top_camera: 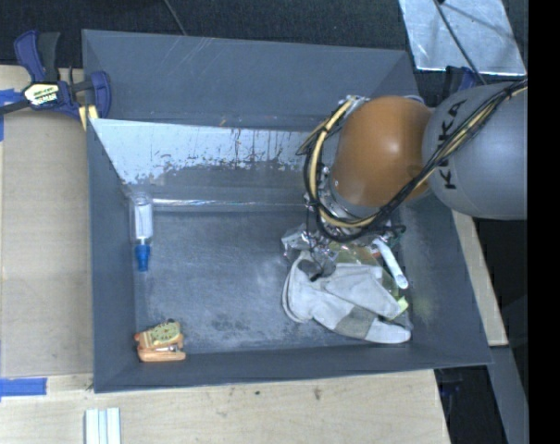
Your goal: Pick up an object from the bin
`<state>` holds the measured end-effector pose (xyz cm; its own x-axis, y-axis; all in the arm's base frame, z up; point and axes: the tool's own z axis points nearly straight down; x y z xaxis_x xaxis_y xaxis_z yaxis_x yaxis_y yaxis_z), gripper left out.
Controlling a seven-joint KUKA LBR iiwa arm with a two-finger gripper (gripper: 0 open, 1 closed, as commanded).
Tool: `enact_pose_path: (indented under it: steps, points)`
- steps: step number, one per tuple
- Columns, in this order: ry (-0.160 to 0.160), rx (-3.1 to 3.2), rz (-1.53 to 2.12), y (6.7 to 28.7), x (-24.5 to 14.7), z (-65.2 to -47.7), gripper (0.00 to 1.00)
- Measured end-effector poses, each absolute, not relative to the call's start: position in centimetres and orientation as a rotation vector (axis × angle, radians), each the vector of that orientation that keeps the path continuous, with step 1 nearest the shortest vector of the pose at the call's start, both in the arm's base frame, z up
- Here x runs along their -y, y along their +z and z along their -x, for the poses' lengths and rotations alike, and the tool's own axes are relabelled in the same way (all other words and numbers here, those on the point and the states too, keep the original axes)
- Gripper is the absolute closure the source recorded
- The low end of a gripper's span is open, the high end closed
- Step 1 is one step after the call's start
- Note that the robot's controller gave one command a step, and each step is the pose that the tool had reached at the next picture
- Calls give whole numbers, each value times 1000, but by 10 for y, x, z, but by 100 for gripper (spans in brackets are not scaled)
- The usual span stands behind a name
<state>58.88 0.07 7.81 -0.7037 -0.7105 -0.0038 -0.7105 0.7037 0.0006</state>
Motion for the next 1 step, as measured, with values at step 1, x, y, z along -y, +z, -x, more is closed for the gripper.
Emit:
enact_pose_path:
  steps: [1]
  points:
    - [1, -2896, 1207, 88, -1, -589, 100]
